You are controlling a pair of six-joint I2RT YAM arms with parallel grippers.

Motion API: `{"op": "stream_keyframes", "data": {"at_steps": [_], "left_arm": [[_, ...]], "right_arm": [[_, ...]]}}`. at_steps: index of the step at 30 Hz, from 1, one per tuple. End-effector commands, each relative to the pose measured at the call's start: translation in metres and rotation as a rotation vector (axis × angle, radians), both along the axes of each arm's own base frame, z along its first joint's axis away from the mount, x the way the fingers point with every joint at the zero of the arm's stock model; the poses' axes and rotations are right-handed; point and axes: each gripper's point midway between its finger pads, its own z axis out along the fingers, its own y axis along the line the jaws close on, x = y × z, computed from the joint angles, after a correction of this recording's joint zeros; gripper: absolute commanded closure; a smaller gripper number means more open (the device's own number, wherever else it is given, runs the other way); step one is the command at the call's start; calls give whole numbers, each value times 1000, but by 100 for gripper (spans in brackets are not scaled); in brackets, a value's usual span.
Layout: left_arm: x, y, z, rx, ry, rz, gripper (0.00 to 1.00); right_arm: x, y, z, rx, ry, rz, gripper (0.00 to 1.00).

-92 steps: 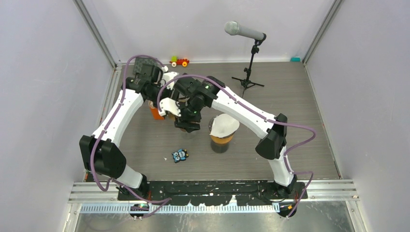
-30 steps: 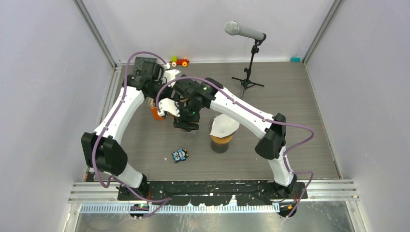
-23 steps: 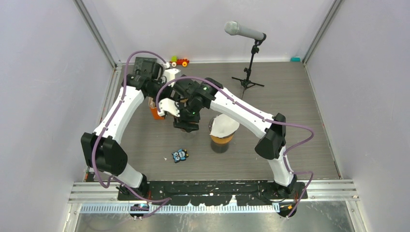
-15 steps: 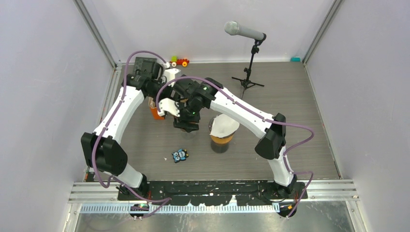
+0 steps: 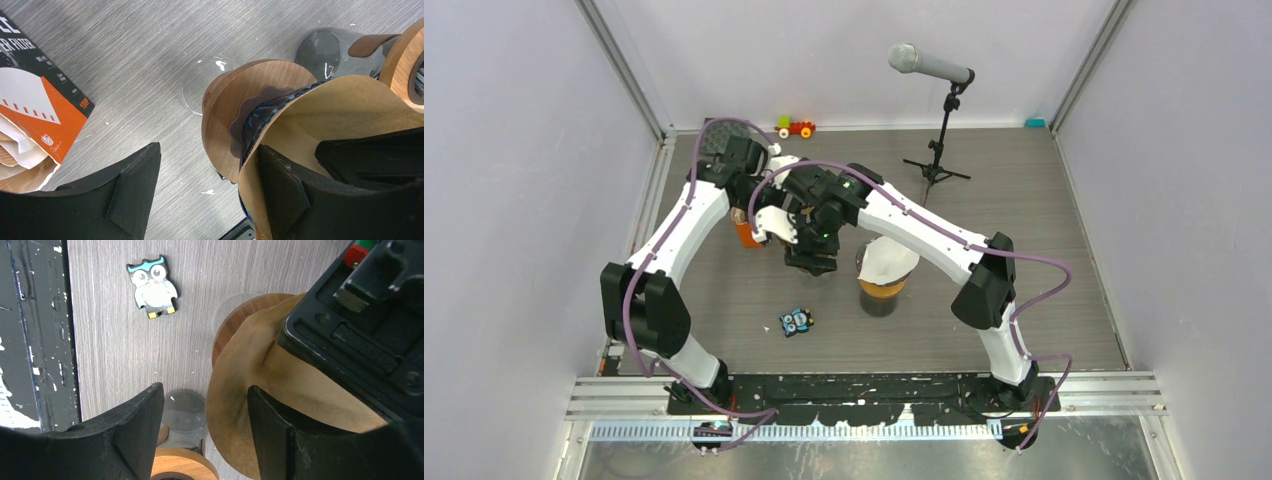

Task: Place the coffee filter in the dripper
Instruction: Place the coffee filter in the coffee dripper.

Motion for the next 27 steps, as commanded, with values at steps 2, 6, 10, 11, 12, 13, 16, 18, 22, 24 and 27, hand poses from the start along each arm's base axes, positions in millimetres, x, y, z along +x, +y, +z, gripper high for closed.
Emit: {"op": "stream_keyframes", "data": {"at_steps": [2, 6, 10, 11, 12, 13, 16, 18, 22, 24, 27], "left_arm": [[7, -5, 3, -21, -49, -28, 27], [7, -4, 4, -20, -52, -30, 27], [8, -4, 10, -20, -63, -28, 27], [9, -4, 13, -20, -69, -27, 27], [10, -4, 16, -21, -75, -27, 26], [10, -4, 20, -22, -82, -26, 26], [12, -6, 29, -32, -106, -24, 24], [13, -6, 36, -38, -123, -20, 23], [15, -6, 45, -46, -152, -17, 23], [15, -6, 47, -47, -159, -17, 22], [14, -6, 51, -50, -166, -16, 23]], "right_arm": [[-2, 2, 1, 18, 13, 9, 33], [-3, 1, -2, 14, 19, 6, 33], [-1, 3, 6, 31, 7, -5, 33], [0, 3, 11, 42, 2, -11, 33], [1, 4, 16, 53, -3, -22, 33], [1, 6, 22, 67, -2, -35, 33], [-1, 10, 42, 119, 4, -69, 33], [-4, 11, 54, 151, 8, -82, 33], [-10, 10, 71, 192, 24, -94, 32], [-13, 9, 74, 198, 30, -96, 32], [-14, 7, 80, 207, 28, -104, 32]]}}
